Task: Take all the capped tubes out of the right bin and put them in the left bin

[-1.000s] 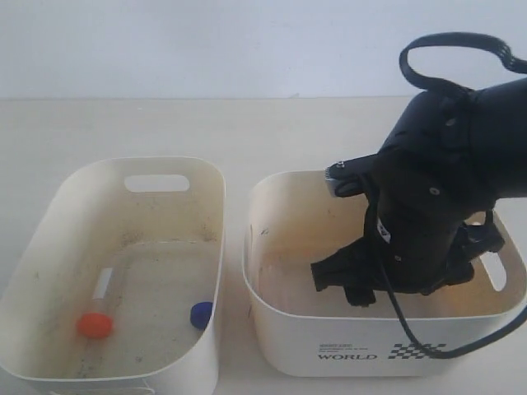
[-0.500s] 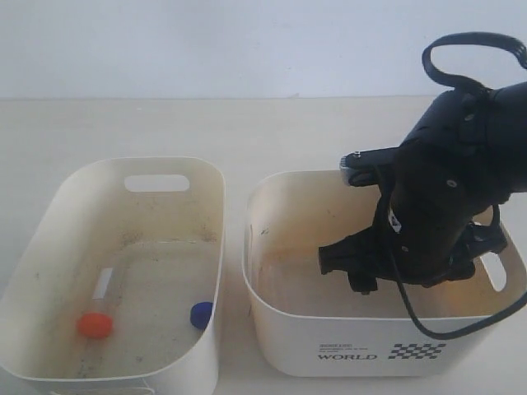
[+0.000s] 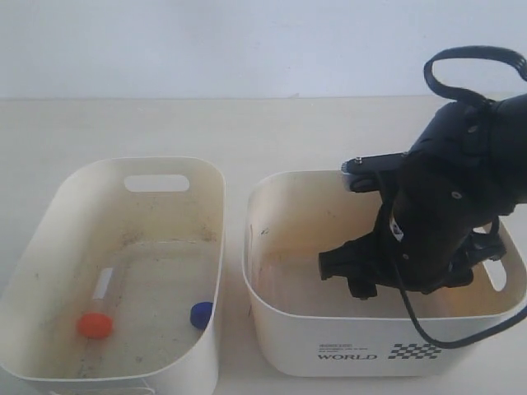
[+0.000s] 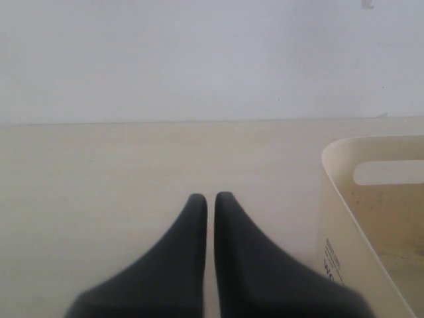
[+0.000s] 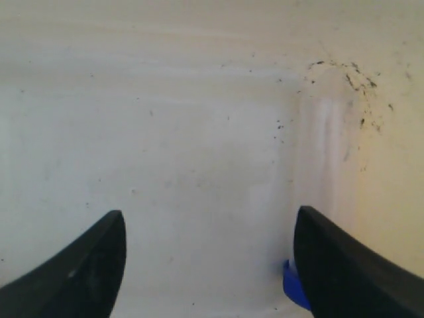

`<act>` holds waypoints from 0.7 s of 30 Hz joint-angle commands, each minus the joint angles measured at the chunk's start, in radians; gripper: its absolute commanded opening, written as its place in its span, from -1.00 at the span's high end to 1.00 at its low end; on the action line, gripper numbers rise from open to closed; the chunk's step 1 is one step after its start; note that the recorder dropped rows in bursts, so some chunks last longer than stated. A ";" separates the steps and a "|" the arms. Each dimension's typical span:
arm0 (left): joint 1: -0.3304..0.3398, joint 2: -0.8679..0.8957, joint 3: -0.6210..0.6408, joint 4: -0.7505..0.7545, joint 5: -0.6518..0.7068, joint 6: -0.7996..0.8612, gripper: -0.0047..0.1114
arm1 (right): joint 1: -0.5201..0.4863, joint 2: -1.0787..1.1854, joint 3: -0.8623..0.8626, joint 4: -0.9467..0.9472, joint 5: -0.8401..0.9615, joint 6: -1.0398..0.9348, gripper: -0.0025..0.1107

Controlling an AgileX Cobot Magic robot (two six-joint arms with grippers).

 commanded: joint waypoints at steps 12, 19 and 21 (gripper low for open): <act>0.000 0.000 -0.004 -0.006 -0.006 -0.010 0.84 | -0.004 0.014 0.052 -0.016 -0.100 0.032 -0.23; 0.000 0.000 -0.004 -0.006 -0.006 -0.010 0.84 | -0.004 0.128 0.052 -0.011 -0.105 0.032 -0.23; 0.000 0.000 -0.004 -0.006 -0.006 -0.010 0.84 | -0.004 0.156 0.052 -0.006 -0.108 0.032 -0.23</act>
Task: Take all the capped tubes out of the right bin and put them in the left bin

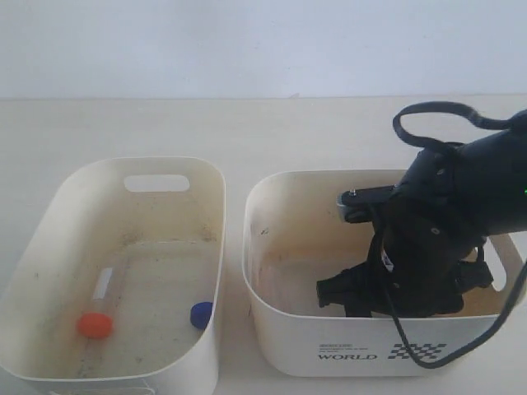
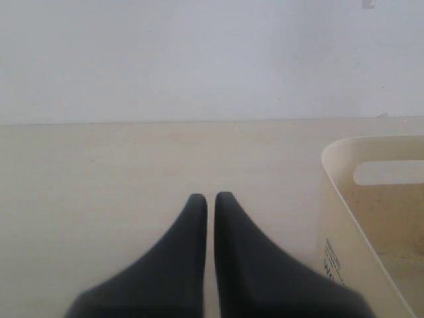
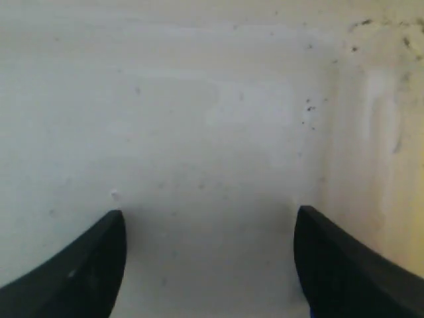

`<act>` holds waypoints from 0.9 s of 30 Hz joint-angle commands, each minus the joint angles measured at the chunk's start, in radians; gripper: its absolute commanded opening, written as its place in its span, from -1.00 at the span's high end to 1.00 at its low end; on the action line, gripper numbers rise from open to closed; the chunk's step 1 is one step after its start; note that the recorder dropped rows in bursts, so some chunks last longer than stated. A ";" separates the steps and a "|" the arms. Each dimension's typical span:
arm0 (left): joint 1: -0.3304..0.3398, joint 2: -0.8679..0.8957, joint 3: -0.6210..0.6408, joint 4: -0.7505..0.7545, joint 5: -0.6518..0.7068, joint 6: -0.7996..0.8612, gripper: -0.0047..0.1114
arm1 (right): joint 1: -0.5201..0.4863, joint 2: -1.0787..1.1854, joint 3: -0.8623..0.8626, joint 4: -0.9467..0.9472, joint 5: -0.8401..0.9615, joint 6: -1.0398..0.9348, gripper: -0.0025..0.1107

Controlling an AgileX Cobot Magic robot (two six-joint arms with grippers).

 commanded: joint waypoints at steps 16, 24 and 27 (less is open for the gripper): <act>0.000 0.000 -0.004 -0.006 -0.006 -0.010 0.84 | -0.004 0.069 0.005 0.003 -0.097 -0.011 0.95; 0.000 0.000 -0.004 -0.006 -0.006 -0.010 0.84 | -0.004 -0.023 0.005 -0.009 -0.065 -0.033 0.96; 0.000 0.000 -0.004 -0.006 -0.006 -0.010 0.84 | -0.004 -0.113 0.005 -0.011 -0.072 -0.033 0.96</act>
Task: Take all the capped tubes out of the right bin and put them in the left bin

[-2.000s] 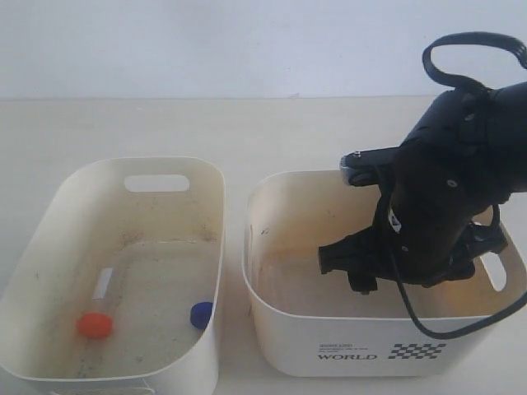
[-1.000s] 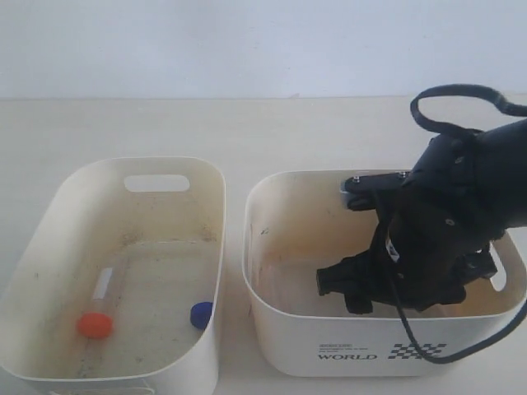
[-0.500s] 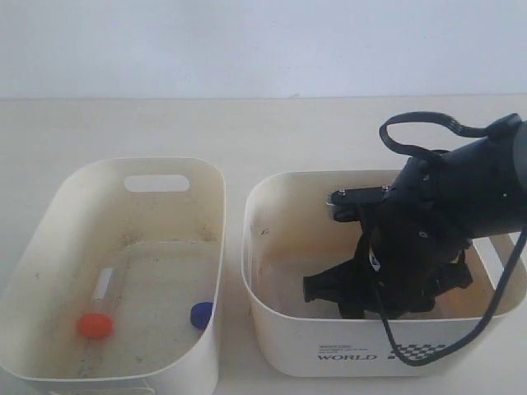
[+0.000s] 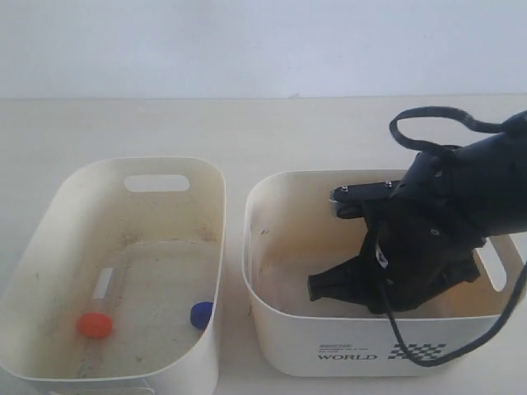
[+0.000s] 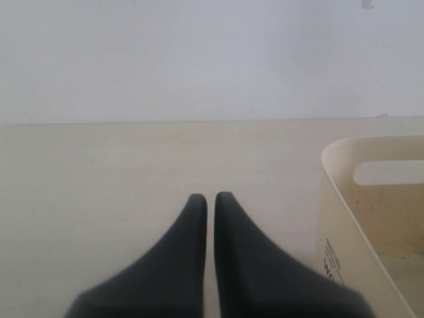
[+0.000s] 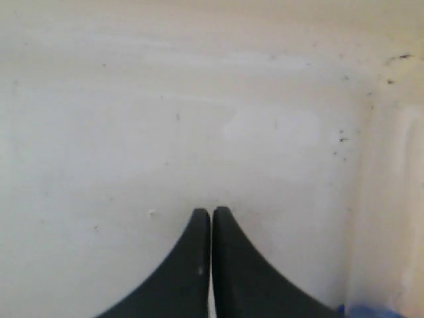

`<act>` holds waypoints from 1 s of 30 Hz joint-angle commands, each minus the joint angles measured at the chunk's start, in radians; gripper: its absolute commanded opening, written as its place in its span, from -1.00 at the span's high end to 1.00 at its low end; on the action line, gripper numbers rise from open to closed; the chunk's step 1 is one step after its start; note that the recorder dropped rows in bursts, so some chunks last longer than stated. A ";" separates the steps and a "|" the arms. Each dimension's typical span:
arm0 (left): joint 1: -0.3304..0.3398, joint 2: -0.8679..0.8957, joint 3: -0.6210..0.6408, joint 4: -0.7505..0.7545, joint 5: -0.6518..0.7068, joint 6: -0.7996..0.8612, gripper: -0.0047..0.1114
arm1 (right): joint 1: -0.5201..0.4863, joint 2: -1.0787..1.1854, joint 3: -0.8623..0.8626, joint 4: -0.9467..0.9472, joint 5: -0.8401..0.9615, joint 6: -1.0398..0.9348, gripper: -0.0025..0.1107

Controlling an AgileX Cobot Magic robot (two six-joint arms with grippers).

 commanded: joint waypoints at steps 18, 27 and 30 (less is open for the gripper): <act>0.000 0.000 -0.004 -0.006 -0.006 -0.010 0.84 | -0.003 -0.429 -0.067 -0.004 0.077 -0.031 0.96; 0.000 0.000 -0.004 -0.006 -0.006 -0.010 0.84 | -0.003 -0.270 -0.067 0.238 -0.062 -0.146 -0.06; 0.000 0.000 -0.004 -0.006 -0.006 -0.010 0.84 | -0.003 -0.196 -0.067 0.306 -0.085 -0.220 -0.63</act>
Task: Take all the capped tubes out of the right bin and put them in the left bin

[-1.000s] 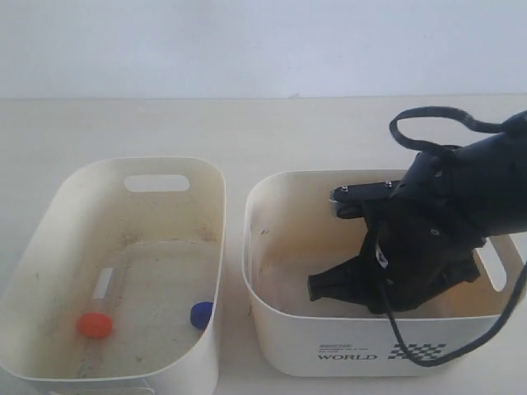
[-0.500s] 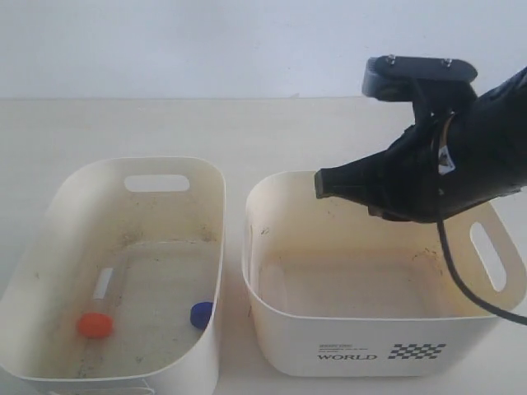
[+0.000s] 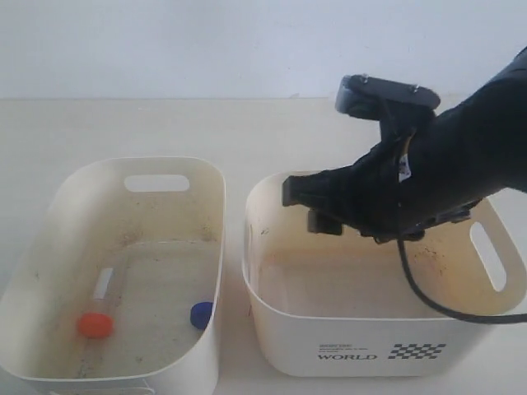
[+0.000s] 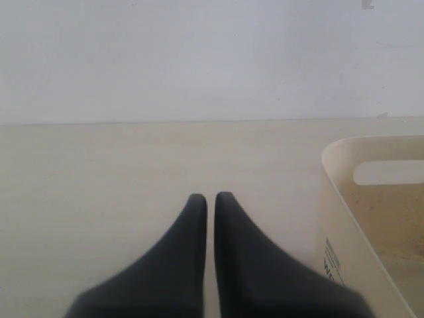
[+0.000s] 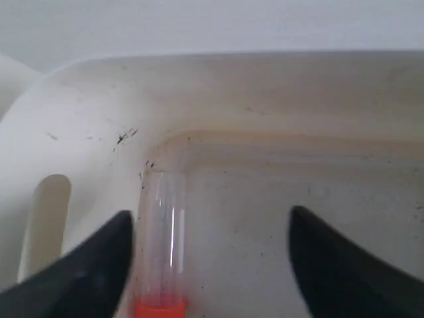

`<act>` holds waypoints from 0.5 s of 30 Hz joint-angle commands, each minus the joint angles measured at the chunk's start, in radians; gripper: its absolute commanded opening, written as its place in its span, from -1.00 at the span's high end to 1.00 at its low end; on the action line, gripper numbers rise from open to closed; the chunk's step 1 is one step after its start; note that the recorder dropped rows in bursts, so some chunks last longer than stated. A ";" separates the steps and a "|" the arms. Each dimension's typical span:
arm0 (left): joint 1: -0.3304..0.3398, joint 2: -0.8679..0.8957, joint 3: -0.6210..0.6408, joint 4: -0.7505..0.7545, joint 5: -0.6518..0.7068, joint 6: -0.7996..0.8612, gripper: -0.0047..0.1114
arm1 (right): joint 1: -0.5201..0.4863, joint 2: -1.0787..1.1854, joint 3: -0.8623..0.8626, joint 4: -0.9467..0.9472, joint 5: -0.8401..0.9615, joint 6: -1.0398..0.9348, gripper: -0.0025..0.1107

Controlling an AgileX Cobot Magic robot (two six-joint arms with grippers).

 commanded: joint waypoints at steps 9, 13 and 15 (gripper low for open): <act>0.000 0.000 -0.004 -0.006 -0.006 -0.010 0.84 | -0.003 0.256 -0.005 0.179 -0.073 -0.170 -0.68; 0.000 0.000 -0.004 -0.006 -0.006 -0.010 0.84 | -0.003 0.283 -0.005 0.239 -0.094 -0.224 -0.68; 0.000 0.000 -0.004 -0.006 -0.006 -0.010 0.84 | -0.003 0.316 -0.005 0.239 -0.094 -0.224 -0.68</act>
